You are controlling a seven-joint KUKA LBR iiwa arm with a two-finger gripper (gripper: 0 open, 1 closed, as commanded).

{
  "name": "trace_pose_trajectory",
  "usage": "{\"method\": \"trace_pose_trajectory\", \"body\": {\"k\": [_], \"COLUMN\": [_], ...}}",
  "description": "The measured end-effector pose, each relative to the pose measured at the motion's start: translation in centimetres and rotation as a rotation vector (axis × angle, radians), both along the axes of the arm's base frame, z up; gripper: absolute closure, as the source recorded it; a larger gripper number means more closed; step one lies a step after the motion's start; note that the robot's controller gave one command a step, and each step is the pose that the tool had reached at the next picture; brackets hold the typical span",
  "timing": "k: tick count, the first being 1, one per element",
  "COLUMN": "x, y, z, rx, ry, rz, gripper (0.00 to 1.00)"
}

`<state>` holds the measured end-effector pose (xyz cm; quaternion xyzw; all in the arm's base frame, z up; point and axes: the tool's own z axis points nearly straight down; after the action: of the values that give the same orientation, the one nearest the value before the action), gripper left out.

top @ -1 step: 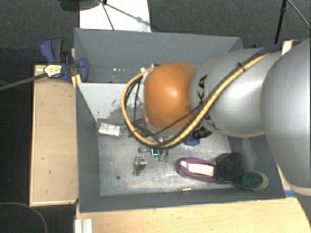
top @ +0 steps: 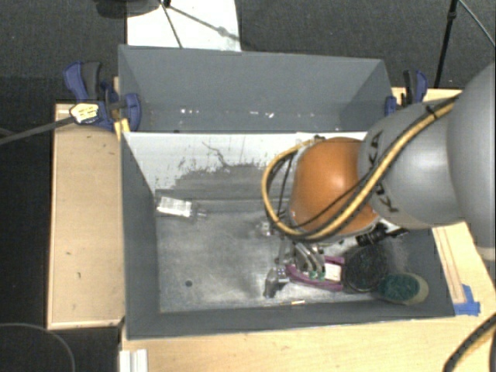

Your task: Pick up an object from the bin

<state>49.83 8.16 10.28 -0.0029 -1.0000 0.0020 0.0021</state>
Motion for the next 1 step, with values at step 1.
{"method": "trace_pose_trajectory", "body": {"k": [1], "x": [-1.40], "y": [-5.85], "z": [0.39], "rx": [0.002], "ry": [-0.002], "rz": [0.156], "gripper": [0.00]}}
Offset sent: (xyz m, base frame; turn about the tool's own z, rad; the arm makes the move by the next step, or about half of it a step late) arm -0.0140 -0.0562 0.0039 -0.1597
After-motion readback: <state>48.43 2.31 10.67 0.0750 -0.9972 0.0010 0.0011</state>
